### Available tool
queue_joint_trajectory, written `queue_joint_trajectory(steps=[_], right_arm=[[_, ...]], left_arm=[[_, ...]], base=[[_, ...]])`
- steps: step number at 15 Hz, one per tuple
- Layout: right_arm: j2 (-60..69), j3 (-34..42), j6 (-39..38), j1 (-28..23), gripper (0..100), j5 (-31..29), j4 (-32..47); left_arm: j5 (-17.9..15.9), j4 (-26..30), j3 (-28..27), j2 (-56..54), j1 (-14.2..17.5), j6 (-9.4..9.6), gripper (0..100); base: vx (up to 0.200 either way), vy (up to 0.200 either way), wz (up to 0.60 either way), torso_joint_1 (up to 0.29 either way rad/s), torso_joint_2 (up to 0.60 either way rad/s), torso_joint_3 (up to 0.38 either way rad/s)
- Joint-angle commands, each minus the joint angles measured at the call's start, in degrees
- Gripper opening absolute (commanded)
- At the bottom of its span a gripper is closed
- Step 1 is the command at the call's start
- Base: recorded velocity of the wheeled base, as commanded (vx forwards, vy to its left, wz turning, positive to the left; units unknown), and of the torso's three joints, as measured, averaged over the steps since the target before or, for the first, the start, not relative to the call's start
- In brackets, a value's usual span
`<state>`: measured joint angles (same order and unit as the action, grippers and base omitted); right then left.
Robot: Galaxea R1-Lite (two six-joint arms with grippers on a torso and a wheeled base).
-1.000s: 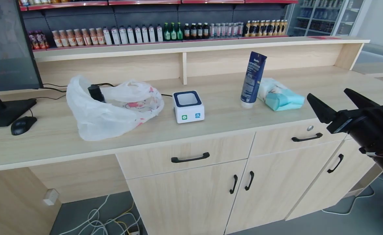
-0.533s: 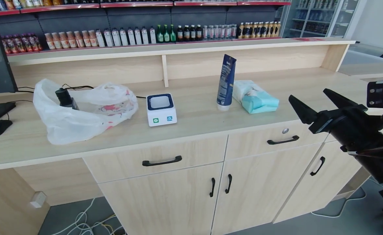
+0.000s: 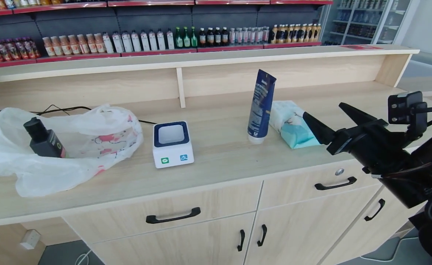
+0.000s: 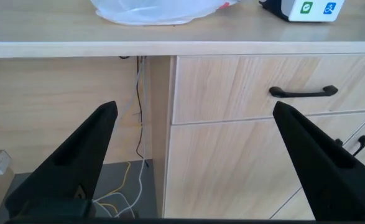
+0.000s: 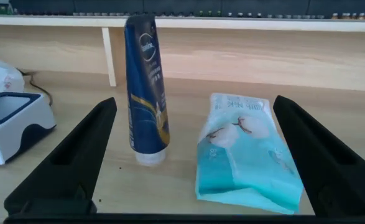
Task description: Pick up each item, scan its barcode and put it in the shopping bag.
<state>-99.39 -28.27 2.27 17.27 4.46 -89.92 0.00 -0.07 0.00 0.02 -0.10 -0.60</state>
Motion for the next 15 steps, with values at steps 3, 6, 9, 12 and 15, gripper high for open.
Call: queue_joint_trajectory(steps=[3,6,9,12,15], right_arm=[[-4.58,-3.55,0.02,4.52,100,0.02,-0.08],[-10.21,-9.35,-0.07,7.34,100,0.02,-0.08],[-13.46,-11.28,0.11,8.83,100,0.02,-0.08],[-15.31,-12.25,0.11,8.57,100,-0.24,-0.08],[-17.24,-14.18,0.11,8.65,100,-0.24,-0.08]], left_arm=[[0.0,-0.01,0.0,-0.02,0.01,-0.02,100],[0.0,-0.01,0.0,-0.02,0.01,-0.02,100],[0.0,-0.1,0.0,-0.02,0.01,-0.02,100],[0.0,-0.1,0.0,-0.02,0.01,-0.02,100],[-0.09,-0.1,0.0,-0.02,0.01,-0.02,100]], base=[[0.0,0.0,0.0,0.0,0.0,0.0],[0.0,0.0,0.0,0.0,0.0,0.0],[0.0,0.0,0.0,0.0,0.0,0.0],[0.0,0.0,0.0,0.0,0.0,0.0],[0.0,0.0,0.0,0.0,0.0,0.0]])
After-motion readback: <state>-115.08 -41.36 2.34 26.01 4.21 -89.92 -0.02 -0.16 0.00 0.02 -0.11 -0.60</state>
